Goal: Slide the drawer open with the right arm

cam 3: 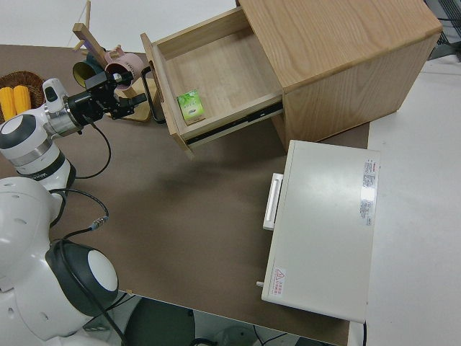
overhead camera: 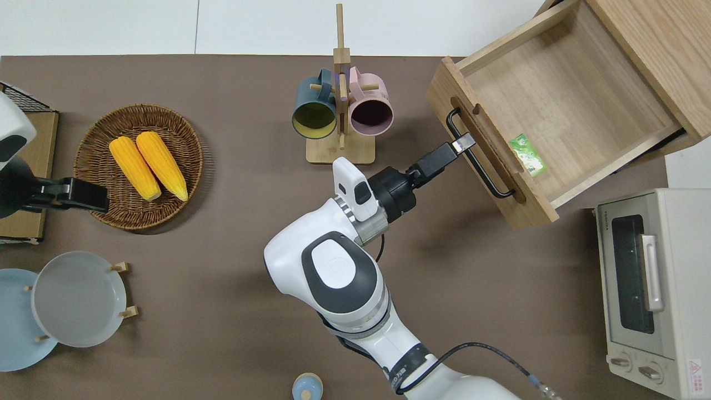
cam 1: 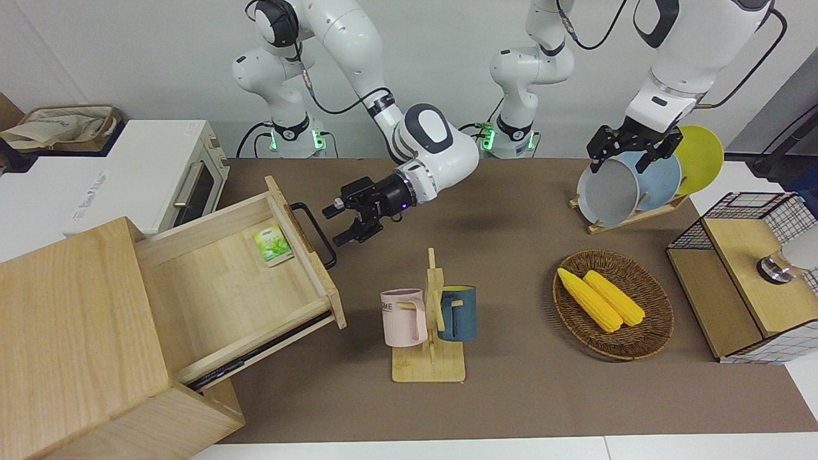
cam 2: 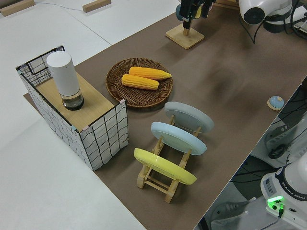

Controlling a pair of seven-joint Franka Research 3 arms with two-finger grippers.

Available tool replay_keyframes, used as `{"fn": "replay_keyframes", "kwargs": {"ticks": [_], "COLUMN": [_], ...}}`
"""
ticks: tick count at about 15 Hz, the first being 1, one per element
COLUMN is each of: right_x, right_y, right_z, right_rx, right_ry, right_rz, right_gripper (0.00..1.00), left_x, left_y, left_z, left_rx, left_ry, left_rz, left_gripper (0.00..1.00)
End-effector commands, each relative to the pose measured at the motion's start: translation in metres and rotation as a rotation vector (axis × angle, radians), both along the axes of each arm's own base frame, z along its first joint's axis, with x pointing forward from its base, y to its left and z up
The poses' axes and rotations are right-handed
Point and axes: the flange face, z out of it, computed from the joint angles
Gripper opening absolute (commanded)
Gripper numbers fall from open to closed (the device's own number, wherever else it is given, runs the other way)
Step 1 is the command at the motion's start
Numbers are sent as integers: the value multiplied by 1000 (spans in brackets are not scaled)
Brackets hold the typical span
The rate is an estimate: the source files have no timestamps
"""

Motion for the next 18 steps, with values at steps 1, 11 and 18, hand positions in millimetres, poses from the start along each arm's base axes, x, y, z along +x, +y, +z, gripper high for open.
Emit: {"fn": "replay_keyframes", "kwargs": {"ticks": [1, 11, 18], "right_x": [-17, -35, -31], "right_y": [35, 12, -78], "right_z": [18, 148, 222], "right_rx": [138, 687, 1029], "right_ry": [10, 88, 169], "right_rz": [-17, -151, -276], "right_gripper": [981, 981, 981], "left_x": [2, 2, 2], "left_y": [1, 1, 1], "left_z": [3, 4, 4], "left_rx": [16, 16, 16], "left_ry": [6, 5, 5], "left_rz": [-12, -12, -12], "left_gripper": [993, 993, 993]}}
